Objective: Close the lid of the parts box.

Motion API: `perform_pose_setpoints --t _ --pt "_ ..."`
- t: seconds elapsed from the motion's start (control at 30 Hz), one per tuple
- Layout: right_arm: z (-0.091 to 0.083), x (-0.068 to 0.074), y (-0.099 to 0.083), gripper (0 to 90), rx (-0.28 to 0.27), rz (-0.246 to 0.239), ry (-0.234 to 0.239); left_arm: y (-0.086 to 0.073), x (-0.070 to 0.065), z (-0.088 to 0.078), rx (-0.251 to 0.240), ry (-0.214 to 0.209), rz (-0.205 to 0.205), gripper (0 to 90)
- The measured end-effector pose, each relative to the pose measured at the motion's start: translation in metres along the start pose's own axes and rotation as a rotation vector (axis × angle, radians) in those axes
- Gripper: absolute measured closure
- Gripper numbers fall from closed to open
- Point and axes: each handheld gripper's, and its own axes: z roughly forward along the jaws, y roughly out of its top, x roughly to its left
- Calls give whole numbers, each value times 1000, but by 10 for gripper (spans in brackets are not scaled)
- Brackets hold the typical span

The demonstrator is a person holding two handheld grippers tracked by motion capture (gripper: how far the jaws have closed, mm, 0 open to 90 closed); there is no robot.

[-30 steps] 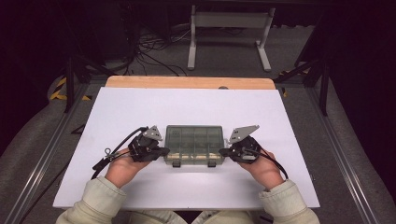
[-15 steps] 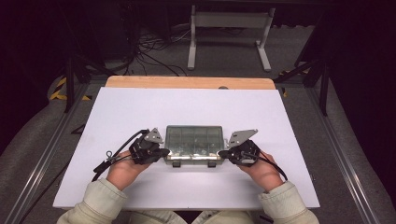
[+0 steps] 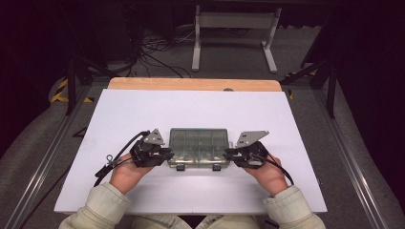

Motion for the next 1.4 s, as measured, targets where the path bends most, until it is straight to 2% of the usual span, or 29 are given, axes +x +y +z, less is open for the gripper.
perform_pose_setpoints --t 0.07,0.1,0.17,0.2,0.23,0.27,0.37,0.47,0.53,0.7,0.8,0.9,0.97,1.07,1.23,1.4 --pt "-4 1 2 675 -29 -3 -17 0 1 -5 -28 -1 -2 645" --pt "-4 1 2 675 -29 -3 -17 0 1 -5 -28 -1 -2 596" --pt "-9 2 3 523 -75 3 -31 -4 0 -11 -69 -11 -12 519" --pt "-9 2 3 523 -75 3 -31 -4 0 -11 -69 -11 -12 453" --pt "-11 2 4 466 -94 11 -34 -5 0 -13 -79 -10 -21 453" --pt "-12 2 4 413 -108 19 -37 -7 0 -15 -91 -18 -31 390" --pt "-16 3 5 307 -155 15 -49 -13 0 -22 -149 -19 -63 245" --pt "-21 5 4 230 -206 14 -59 -20 0 -30 -215 -7 -78 111" --pt "-24 7 3 196 -238 10 -65 -26 -1 -36 -252 -8 -94 84" --pt "-34 8 -2 136 -305 17 -79 -41 -3 -52 -334 30 -95 36" --pt "-42 9 -7 90 -345 19 -102 -51 -5 -59 -370 51 -101 30" --pt "-49 9 -11 64 -375 21 -121 -60 -6 -63 -391 94 -91 26" --pt "-52 9 -14 53 -394 27 -133 -69 -6 -67 -423 101 -95 22" --pt "-58 9 -21 49 -415 35 -143 -79 -4 -72 -469 117 -113 18" --pt "-64 8 -30 36 -441 40 -163 -95 -1 -83 -541 165 -114 12" --pt "-67 7 -39 27 -447 46 -187 -109 2 -86 -579 164 -137 14"
